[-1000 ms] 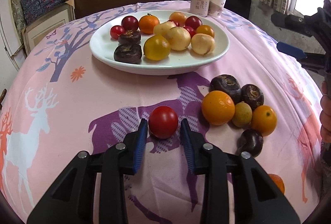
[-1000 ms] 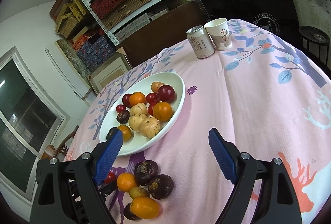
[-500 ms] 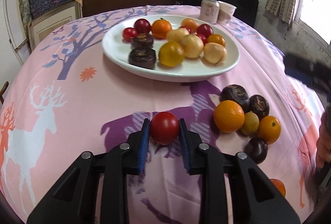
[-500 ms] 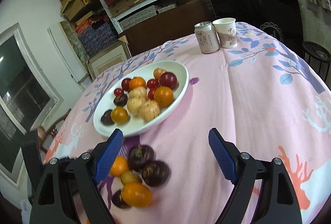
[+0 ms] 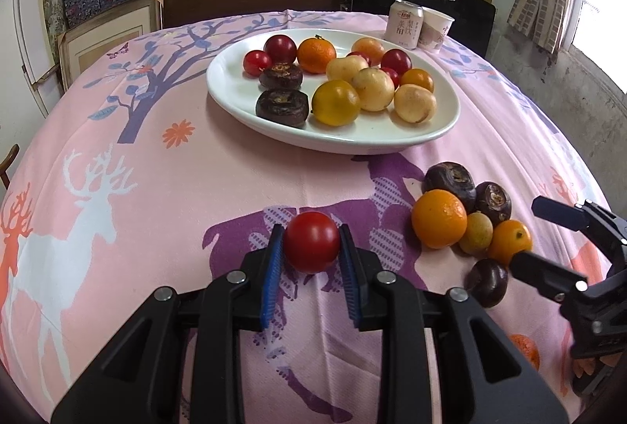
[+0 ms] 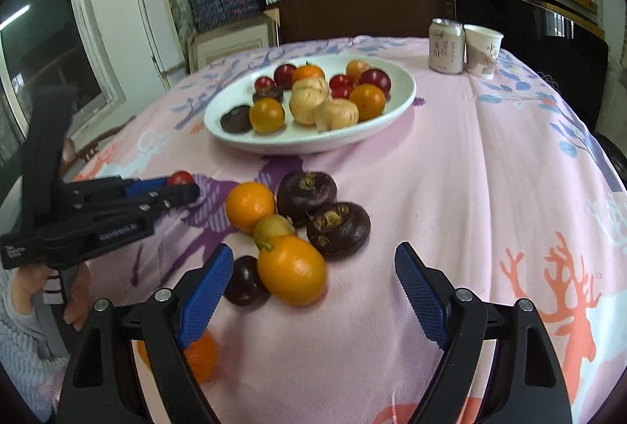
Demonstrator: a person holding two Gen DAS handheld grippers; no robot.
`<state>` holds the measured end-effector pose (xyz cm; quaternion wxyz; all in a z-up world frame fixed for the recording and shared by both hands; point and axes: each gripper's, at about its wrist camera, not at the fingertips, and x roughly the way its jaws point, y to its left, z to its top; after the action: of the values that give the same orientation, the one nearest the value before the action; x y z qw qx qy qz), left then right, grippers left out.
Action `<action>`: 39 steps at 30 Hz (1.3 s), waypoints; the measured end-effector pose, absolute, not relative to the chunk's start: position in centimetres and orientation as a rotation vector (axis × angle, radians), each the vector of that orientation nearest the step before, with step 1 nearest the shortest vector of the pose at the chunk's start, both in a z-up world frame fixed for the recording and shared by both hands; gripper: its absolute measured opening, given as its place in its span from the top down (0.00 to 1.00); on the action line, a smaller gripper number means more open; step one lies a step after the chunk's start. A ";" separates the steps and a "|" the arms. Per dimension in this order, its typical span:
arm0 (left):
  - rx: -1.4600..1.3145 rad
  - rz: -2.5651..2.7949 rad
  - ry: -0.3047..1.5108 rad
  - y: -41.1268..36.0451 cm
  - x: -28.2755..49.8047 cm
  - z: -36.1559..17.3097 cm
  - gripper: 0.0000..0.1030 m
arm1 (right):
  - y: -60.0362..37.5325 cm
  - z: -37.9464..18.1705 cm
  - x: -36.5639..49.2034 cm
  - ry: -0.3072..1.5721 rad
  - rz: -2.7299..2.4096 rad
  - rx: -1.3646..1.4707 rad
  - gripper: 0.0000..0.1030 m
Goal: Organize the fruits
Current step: 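Grasp a large orange with the right gripper while the left holds the tomato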
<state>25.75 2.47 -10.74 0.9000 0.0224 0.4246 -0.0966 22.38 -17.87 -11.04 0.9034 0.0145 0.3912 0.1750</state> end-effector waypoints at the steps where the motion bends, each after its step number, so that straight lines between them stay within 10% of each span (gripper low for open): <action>1: 0.046 -0.199 0.881 2.5 25.8 -10.8 0.74 | -18.0 -11.2 22.6 0.821 0.351 0.034 0.17; 12: 0.053 -0.191 0.891 2.4 25.8 -11.1 0.74 | -22.9 -11.1 22.5 0.793 0.222 0.186 0.18; 23: 0.049 -0.183 0.897 2.5 25.8 -11.2 0.74 | -21.2 -12.1 22.6 0.876 0.253 0.089 0.34; 29: 0.053 -0.182 0.897 2.5 25.8 -11.2 0.74 | -20.4 -12.3 21.7 0.885 0.280 0.051 0.59; 39: 0.058 -0.183 0.879 2.4 25.6 -11.1 0.74 | -21.0 -11.8 21.4 0.853 0.293 0.099 0.60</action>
<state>25.61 2.39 -11.12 0.9006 0.0278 0.4247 -0.0884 21.40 -21.03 -11.82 0.8988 0.0478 0.4121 0.1413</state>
